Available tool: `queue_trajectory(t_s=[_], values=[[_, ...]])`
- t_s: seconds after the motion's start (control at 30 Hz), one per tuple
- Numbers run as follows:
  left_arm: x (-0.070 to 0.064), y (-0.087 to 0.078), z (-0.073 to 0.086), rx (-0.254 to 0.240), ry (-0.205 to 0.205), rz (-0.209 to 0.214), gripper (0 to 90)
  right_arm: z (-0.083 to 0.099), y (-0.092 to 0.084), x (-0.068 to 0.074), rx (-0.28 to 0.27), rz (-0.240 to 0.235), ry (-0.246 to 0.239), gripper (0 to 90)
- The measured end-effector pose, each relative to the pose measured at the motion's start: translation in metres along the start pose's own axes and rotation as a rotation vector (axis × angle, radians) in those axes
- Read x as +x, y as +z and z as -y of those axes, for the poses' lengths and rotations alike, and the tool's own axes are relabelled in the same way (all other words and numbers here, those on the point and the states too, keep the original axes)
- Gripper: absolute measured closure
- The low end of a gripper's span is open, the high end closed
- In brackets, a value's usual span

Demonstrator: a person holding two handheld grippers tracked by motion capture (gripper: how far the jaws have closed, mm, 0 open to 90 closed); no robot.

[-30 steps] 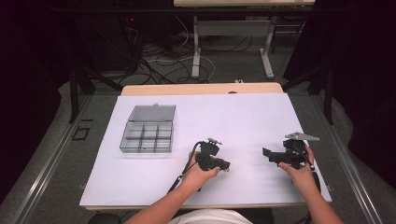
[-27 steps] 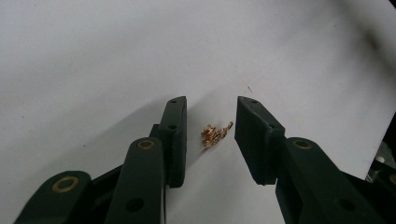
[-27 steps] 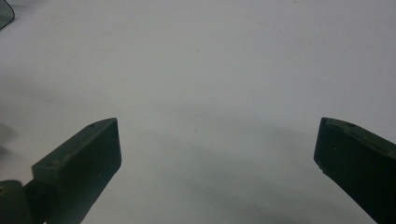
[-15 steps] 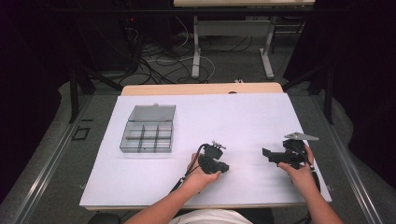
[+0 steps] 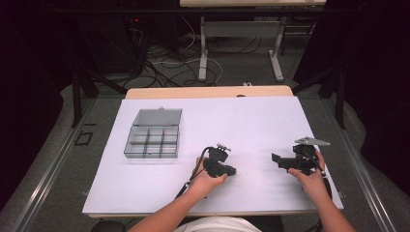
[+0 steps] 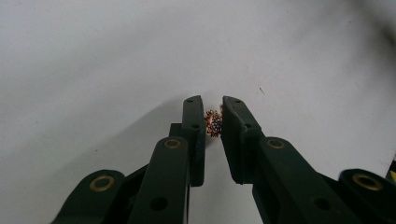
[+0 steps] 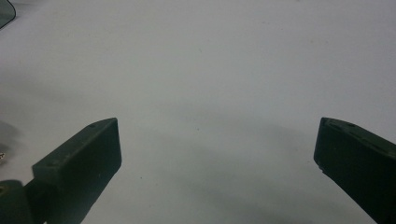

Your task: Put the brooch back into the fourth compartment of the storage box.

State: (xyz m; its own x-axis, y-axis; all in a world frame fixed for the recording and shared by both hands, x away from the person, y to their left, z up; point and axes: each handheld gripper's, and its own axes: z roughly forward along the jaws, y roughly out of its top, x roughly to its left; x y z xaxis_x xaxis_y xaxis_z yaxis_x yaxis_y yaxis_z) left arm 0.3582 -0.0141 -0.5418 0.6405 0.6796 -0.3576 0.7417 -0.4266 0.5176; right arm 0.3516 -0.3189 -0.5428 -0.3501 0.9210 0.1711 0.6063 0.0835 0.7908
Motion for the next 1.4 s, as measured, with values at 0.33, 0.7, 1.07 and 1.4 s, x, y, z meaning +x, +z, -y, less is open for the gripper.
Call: queue_trajectory(t_s=[0.33,0.7,1.07,1.4], values=[[0.017,-0.015,-0.006,-0.055,-0.057,-0.033,80.1,0.0,0.0,0.0,0.0,0.001,0.002,0.4],[0.032,-0.035,-0.011,-0.104,-0.102,-0.056,80.1,0.0,0.0,0.0,-0.002,0.002,0.001,0.4],[0.042,-0.058,-0.015,-0.162,-0.141,-0.074,80.1,0.0,0.0,0.0,0.0,0.002,0.002,0.5],[0.049,-0.079,-0.015,-0.196,-0.146,-0.086,80.1,0.0,0.0,0.0,0.001,-0.001,0.003,0.5]])
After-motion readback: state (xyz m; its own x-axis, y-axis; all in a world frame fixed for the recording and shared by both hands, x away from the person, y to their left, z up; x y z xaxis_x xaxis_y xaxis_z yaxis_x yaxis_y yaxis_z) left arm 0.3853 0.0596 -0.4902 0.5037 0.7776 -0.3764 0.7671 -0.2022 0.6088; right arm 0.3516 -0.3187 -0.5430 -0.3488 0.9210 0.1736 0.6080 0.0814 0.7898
